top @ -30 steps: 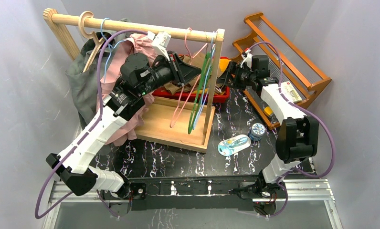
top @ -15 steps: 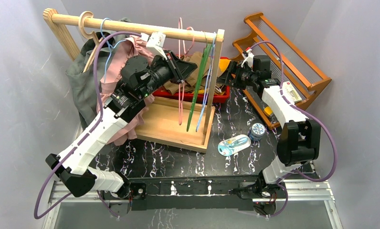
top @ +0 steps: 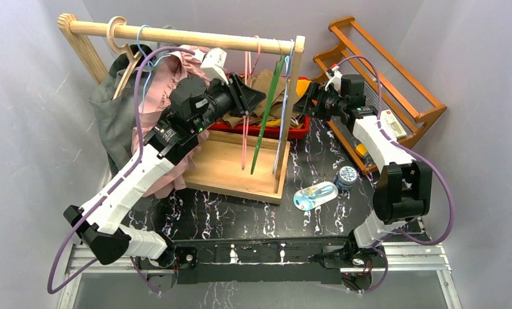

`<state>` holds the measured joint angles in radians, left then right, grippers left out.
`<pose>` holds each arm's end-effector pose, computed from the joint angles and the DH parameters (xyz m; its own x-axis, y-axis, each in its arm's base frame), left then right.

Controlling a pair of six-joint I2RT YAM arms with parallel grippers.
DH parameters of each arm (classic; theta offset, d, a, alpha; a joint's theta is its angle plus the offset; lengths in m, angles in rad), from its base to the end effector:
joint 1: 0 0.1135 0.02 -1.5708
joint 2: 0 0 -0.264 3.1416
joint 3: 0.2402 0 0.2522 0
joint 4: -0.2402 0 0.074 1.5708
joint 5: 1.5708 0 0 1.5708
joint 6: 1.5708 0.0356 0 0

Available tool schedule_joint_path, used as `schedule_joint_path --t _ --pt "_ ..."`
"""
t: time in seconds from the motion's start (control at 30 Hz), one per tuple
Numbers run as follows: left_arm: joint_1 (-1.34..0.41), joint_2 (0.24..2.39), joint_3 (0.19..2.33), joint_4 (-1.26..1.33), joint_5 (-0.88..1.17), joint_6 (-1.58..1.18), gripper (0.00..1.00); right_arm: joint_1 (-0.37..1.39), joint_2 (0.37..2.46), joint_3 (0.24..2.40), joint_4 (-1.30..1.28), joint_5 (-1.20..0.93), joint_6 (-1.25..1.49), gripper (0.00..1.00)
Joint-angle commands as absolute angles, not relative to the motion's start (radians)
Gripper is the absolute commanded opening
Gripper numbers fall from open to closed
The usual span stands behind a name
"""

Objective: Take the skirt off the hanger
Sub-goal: Place the hanger at the clothesline, then pick up the hanger from the clothesline.

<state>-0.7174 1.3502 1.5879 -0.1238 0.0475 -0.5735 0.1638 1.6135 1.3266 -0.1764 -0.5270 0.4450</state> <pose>0.2212 -0.1952 0.4995 -0.3036 -0.4543 -0.8375 0.6280 0.5656 -0.5345 0.3690 0.0791 0.3187 -0.6497 0.2697 -0.7107 -0.3381 0.7349 0.5880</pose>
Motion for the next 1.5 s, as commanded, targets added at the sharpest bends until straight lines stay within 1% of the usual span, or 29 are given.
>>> schedule_joint_path --t 0.0,0.07,0.17,0.2,0.23,0.3,0.37,0.5,0.67,0.83,0.97,1.07,1.13,1.23,1.3,1.4,1.47 --pt "-0.715 1.278 1.515 -0.175 0.048 -0.545 0.34 0.158 1.584 1.318 -0.126 -0.538 0.444 0.98" --pt "-0.714 1.251 1.516 -0.214 0.056 -0.499 0.49 0.158 1.580 1.317 -0.127 -0.538 0.438 0.98" --pt "-0.715 1.215 1.547 -0.321 0.059 -0.440 0.64 0.157 1.573 1.314 -0.129 -0.541 0.431 0.98" --pt "-0.715 1.200 1.559 -0.357 0.059 -0.425 0.75 0.158 1.571 1.313 -0.128 -0.544 0.429 0.98" --pt "-0.715 1.184 1.570 -0.397 0.064 -0.410 0.82 0.158 1.569 1.311 -0.127 -0.549 0.426 0.99" --pt "-0.715 1.144 1.581 -0.466 0.067 -0.377 0.93 0.157 1.565 1.306 -0.128 -0.553 0.418 0.98" --pt "-0.715 1.100 1.588 -0.540 0.040 -0.352 0.98 0.158 1.562 1.305 -0.131 -0.556 0.407 0.98" --pt "-0.715 1.052 1.657 -0.722 -0.079 -0.296 0.98 0.156 1.559 1.303 -0.132 -0.568 0.400 0.98" --pt "-0.714 1.121 1.845 -0.921 -0.239 -0.243 0.98 0.155 1.551 1.290 -0.118 -0.585 0.400 0.98" --pt "-0.715 1.214 1.993 -0.961 -0.365 -0.195 0.98 0.155 1.552 1.281 -0.106 -0.607 0.402 0.98" --pt "-0.715 1.302 2.130 -0.982 -0.422 -0.152 0.97 0.153 1.554 1.284 -0.109 -0.620 0.395 0.98" --pt "-0.714 1.327 2.159 -0.968 -0.556 -0.116 0.98 0.152 1.555 1.289 -0.122 -0.627 0.381 0.98" --pt "-0.713 1.338 2.176 -0.958 -0.610 -0.092 0.98 0.149 1.556 1.292 -0.127 -0.632 0.374 0.98" --pt "-0.704 1.383 2.221 -0.988 -0.621 -0.089 0.98 0.144 1.559 1.297 -0.135 -0.645 0.369 0.98" --pt "-0.685 1.426 2.245 -1.016 -0.577 -0.090 0.98 0.143 1.560 1.298 -0.132 -0.654 0.370 0.98" --pt "-0.577 1.478 2.283 -1.065 -0.471 -0.109 0.98 0.142 1.559 1.293 -0.126 -0.663 0.373 0.98" --pt "-0.517 1.442 2.225 -1.007 -0.443 -0.107 0.98 0.142 1.559 1.289 -0.127 -0.665 0.372 0.98"
